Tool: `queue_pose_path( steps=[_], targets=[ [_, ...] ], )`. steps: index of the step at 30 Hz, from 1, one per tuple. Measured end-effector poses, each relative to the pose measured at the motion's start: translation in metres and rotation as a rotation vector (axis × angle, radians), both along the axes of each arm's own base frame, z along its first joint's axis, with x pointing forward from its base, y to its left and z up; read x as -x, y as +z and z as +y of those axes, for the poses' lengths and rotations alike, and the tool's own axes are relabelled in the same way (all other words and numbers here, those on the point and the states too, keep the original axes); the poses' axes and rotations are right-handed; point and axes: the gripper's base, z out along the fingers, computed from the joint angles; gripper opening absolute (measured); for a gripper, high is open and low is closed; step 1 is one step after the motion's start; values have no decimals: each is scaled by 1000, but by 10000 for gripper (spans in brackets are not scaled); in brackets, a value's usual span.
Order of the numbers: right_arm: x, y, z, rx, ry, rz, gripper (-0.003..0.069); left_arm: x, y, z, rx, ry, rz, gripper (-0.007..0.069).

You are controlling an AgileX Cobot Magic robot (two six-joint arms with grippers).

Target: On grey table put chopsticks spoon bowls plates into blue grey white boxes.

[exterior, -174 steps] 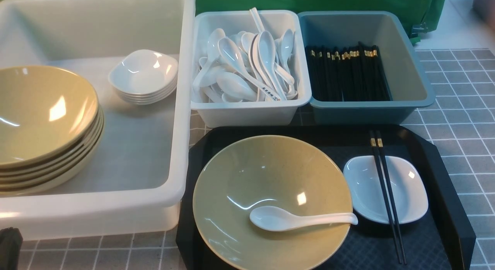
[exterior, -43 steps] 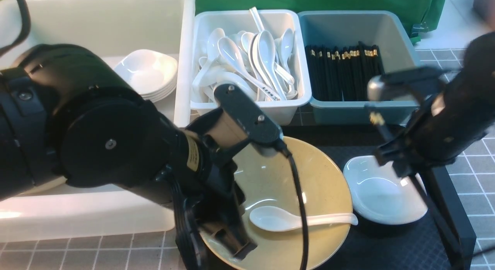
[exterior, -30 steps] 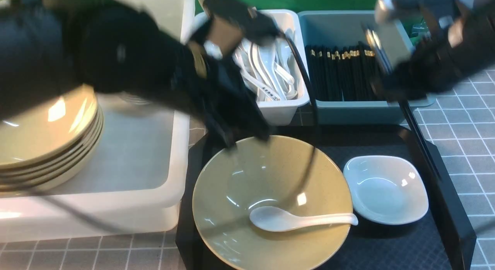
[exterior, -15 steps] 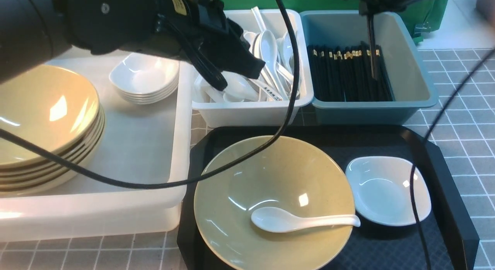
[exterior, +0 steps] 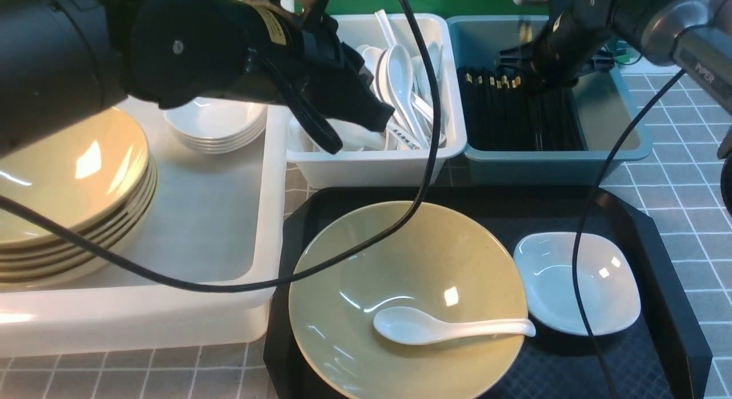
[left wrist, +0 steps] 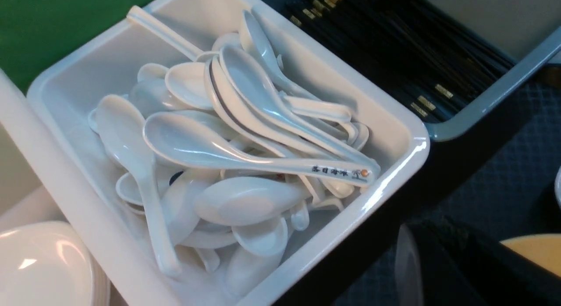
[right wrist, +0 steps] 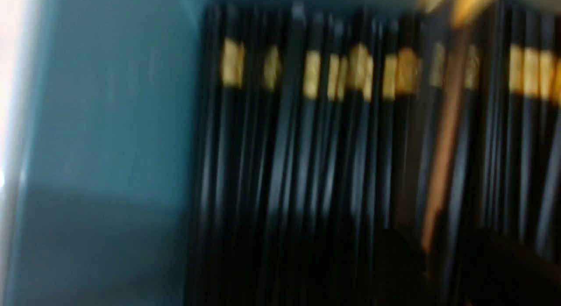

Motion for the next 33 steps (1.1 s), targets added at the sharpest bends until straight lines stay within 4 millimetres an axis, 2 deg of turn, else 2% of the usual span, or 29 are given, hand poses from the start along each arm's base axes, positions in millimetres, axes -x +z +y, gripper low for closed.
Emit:
queue_pose_path(
  steps=[3,4,5,6,7,9,11,13,14,17,19,20,22,23,24,25,26,29,33],
  targets=[
    [11,23,1,61,87,56,379,12,12,7,-3,-2,9,-11],
    [11,25,2,65,97,49,379,14,13,8,-3,-2,9,-11],
    [19,45,7,108,178,57,403,24,23,15,-4,-1,19,-11],
    [21,48,8,112,189,59,407,26,24,16,-5,-2,20,-11],
    [30,71,17,135,270,27,414,39,35,24,-9,-2,31,-11],
    [44,98,31,135,348,-21,418,52,42,32,-24,-4,56,-11],
    [67,130,51,115,434,-77,419,74,50,45,-59,-7,116,-11],
    [92,153,69,116,521,-108,419,92,56,57,-83,-6,162,-11],
    [97,159,70,120,534,-119,419,94,57,58,-85,-6,165,-11],
    [143,171,98,152,694,-100,419,126,64,77,-86,-9,179,-11],
    [173,167,111,174,793,-56,419,144,58,87,-74,-16,192,-11],
    [179,165,113,179,812,-44,419,146,59,88,-70,-16,189,-11],
    [200,156,119,196,884,0,419,158,49,95,-64,-21,206,-11],
    [211,147,123,206,921,37,419,162,42,96,-66,-23,222,-11],
    [226,129,126,222,971,107,419,169,32,99,-61,-29,248,-11],
    [227,129,127,223,975,106,419,169,28,99,-61,-31,258,-11],
    [240,110,130,239,1021,176,419,172,20,99,-54,-34,275,-11],
    [258,74,134,277,1113,294,419,176,1,96,-19,-46,333,-11],
    [270,41,136,327,1242,392,419,176,-14,90,46,-55,374,-11]
  ],
)
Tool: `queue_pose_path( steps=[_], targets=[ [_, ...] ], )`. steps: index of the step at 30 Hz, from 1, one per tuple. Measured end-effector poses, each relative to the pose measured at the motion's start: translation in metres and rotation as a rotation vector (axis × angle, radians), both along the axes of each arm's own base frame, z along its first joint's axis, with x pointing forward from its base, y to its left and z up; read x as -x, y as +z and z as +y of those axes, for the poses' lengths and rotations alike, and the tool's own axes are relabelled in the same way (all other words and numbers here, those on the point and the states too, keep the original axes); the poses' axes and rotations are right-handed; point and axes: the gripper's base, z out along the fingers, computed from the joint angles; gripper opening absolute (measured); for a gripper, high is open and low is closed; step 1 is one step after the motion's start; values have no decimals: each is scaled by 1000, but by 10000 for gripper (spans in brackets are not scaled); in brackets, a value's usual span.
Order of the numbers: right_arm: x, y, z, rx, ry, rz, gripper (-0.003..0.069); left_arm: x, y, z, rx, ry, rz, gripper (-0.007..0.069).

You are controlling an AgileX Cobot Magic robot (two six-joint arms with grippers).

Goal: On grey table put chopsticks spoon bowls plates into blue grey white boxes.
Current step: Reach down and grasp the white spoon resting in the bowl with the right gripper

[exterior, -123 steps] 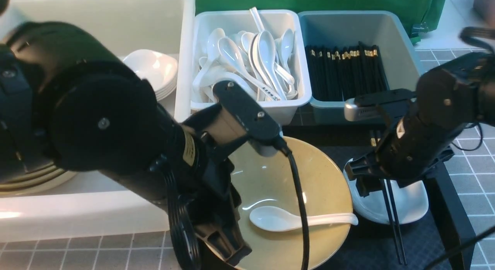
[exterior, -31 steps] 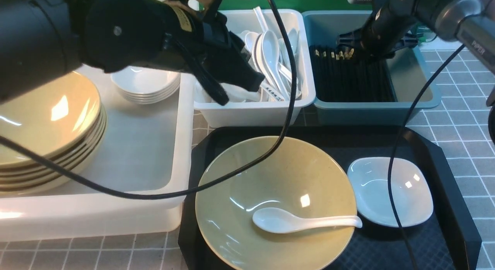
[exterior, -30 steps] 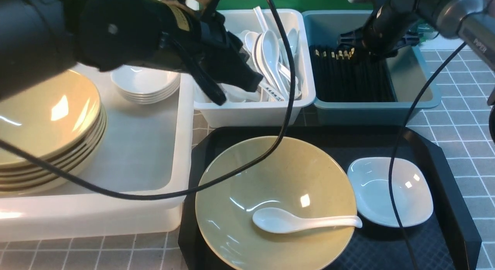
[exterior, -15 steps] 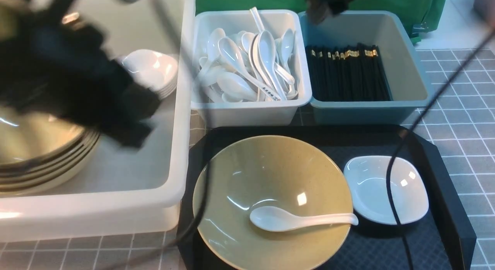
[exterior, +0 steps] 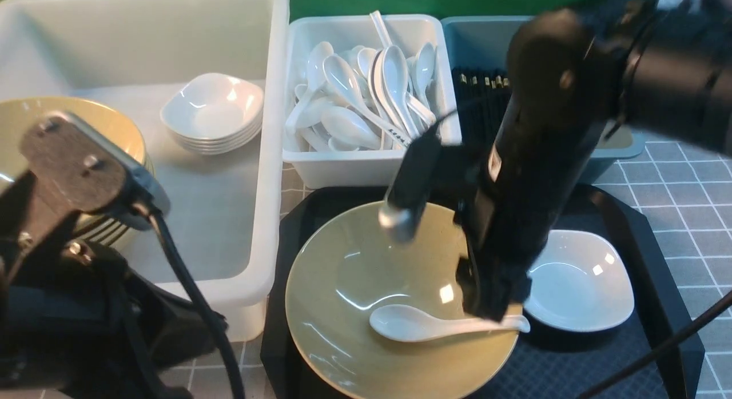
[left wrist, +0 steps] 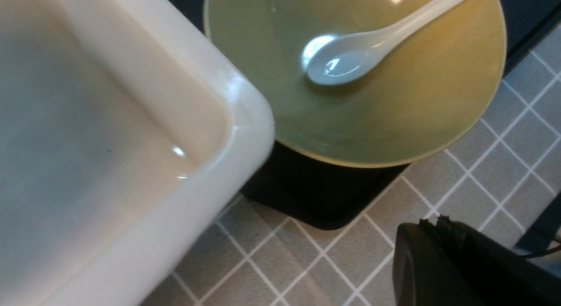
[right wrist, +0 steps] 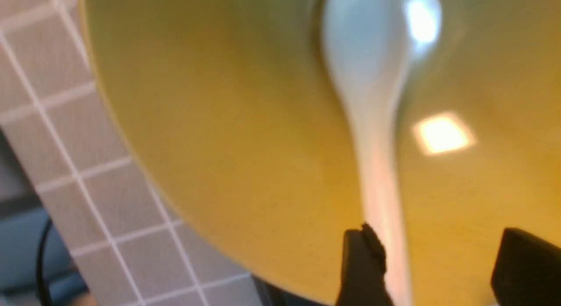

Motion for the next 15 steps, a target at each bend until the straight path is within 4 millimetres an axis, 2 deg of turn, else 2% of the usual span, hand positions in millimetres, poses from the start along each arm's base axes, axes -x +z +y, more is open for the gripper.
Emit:
queue_pose_path(
  steps=[7,15],
  targets=[
    [-9,-28,9,19,101,5,419,2,-13,-6,48,-46,17,-11],
    [-22,-51,19,2,129,-40,420,1,-14,-7,25,-102,-30,-11]
  ],
)
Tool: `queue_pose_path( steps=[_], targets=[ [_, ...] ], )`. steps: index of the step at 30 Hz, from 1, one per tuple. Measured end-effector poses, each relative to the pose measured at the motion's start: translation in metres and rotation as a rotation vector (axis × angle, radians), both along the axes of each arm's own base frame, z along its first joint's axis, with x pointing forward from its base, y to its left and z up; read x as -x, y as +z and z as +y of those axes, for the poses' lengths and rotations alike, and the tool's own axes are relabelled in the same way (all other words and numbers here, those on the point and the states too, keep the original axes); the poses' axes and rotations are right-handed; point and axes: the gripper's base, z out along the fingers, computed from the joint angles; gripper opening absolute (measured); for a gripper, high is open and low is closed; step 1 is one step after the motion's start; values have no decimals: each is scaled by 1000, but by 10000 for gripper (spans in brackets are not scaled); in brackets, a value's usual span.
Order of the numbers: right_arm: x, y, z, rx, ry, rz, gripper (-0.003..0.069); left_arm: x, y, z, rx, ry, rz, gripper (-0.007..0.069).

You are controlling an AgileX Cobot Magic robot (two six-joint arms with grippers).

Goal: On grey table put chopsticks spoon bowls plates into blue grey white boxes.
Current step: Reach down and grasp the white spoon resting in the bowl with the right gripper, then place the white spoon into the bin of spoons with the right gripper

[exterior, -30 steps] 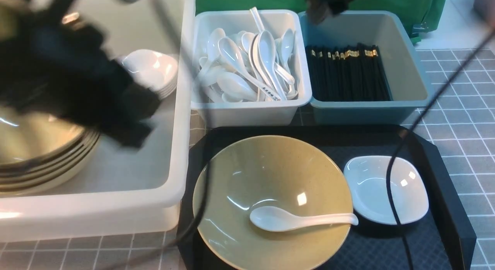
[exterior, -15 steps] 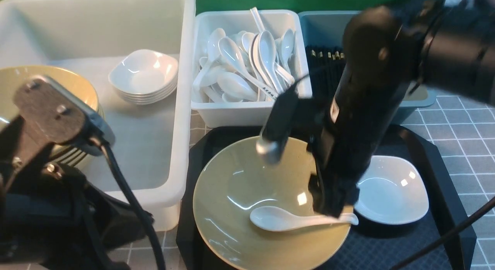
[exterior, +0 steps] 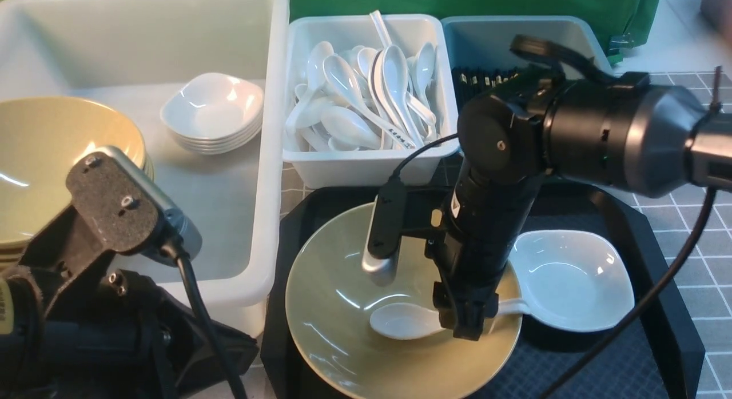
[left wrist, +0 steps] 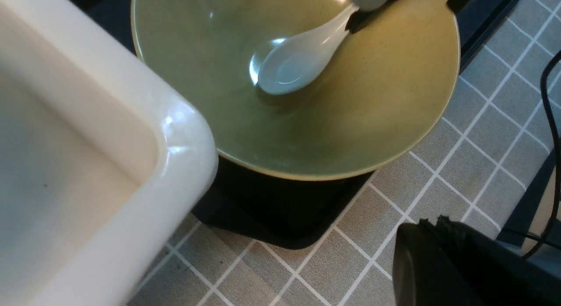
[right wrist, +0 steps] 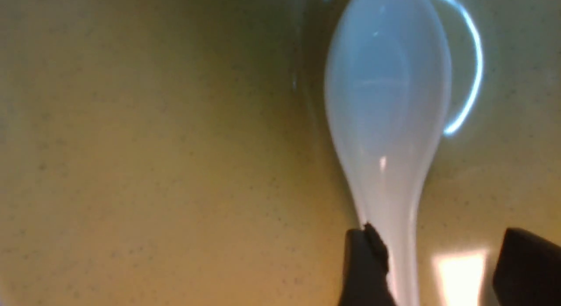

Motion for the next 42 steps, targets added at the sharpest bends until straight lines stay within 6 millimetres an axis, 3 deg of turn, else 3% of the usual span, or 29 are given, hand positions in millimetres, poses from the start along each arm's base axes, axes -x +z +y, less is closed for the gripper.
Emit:
queue_pose_path(
  steps=[10,13,16,17,20,24,29,33,37,40,42],
  targets=[
    [4,-11,-3,68,5,90,412,-1,1,0,-4,-15,-22,-11],
    [5,-11,-3,71,8,94,335,-2,1,-1,3,-11,-34,-11],
    [5,-11,-3,74,8,98,162,-3,2,-1,8,-6,-43,-11],
    [5,-11,-3,74,8,99,153,-3,2,-1,10,-6,-46,-11],
    [2,-3,-1,66,5,85,164,-4,3,-1,19,1,-60,-11],
    [-7,27,4,17,-40,-4,164,-8,6,-2,59,50,-74,-11],
    [-31,86,5,-82,-145,-228,164,-31,5,-6,68,197,-78,-11],
    [-58,120,-3,-234,-299,-383,164,-59,8,-18,1,223,-73,-11],
    [-84,130,-16,-332,-454,-441,164,-84,24,-31,-23,200,-125,-11],
    [-118,117,-26,-435,-580,-452,164,-109,35,-41,-98,155,-213,-11],
    [-126,111,-25,-471,-606,-449,164,-116,35,-42,-114,156,-219,-11]
  ],
)
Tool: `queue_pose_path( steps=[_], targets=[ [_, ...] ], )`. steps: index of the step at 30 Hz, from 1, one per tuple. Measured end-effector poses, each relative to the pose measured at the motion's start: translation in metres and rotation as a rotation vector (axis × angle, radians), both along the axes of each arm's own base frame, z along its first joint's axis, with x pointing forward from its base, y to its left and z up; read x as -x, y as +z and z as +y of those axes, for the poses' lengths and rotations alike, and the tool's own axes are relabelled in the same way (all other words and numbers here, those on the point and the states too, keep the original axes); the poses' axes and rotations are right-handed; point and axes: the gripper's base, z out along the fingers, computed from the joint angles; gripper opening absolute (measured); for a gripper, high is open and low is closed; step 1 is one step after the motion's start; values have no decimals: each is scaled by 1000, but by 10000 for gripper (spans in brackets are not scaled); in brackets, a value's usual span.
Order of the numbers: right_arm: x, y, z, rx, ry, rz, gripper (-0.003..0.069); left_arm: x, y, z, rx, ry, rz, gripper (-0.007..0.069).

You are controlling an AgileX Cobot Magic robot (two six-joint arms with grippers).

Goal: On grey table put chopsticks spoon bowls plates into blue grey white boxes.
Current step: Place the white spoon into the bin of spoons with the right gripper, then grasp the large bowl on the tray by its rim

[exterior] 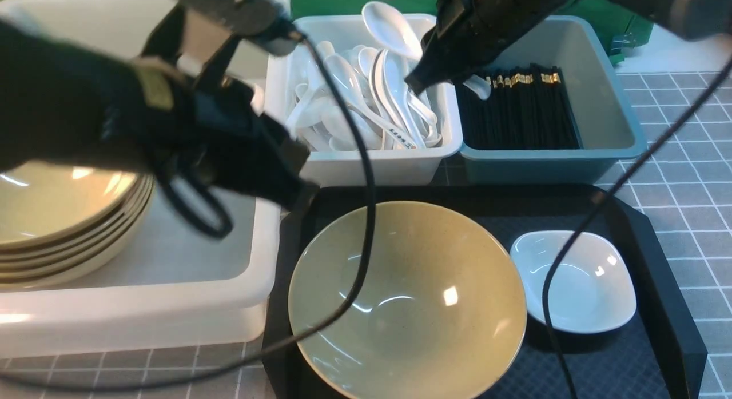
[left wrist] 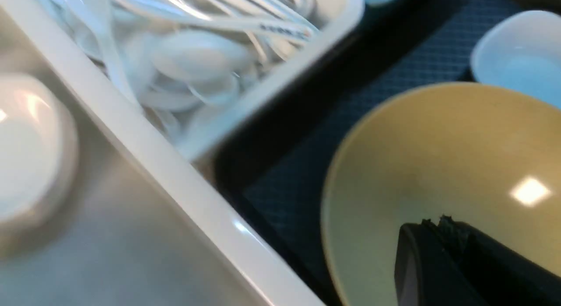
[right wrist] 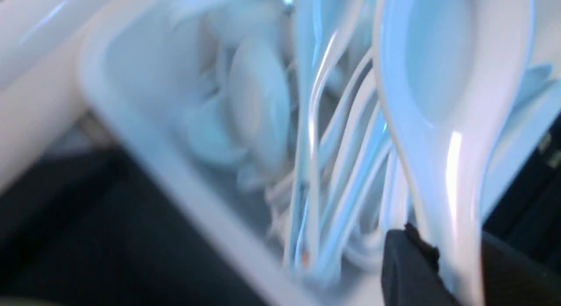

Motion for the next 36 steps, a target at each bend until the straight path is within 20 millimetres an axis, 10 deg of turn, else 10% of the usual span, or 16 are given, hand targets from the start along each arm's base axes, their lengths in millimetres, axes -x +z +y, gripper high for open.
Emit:
queue_pose_path(
  steps=[12,18,22,27,36],
  targets=[
    [-69,-61,12,-231,-143,-109,175,-47,-27,29,-4,163,115,-11],
    [-76,-76,16,-244,-167,-75,424,-47,-26,27,13,138,117,-11],
    [-72,-64,15,-233,-171,-28,577,-46,-27,27,7,129,127,-11],
    [-58,-33,10,-167,-131,39,602,-45,-28,26,9,128,144,-11],
    [-1,24,-13,37,10,217,345,-32,-31,19,79,81,304,-11]
  ],
)
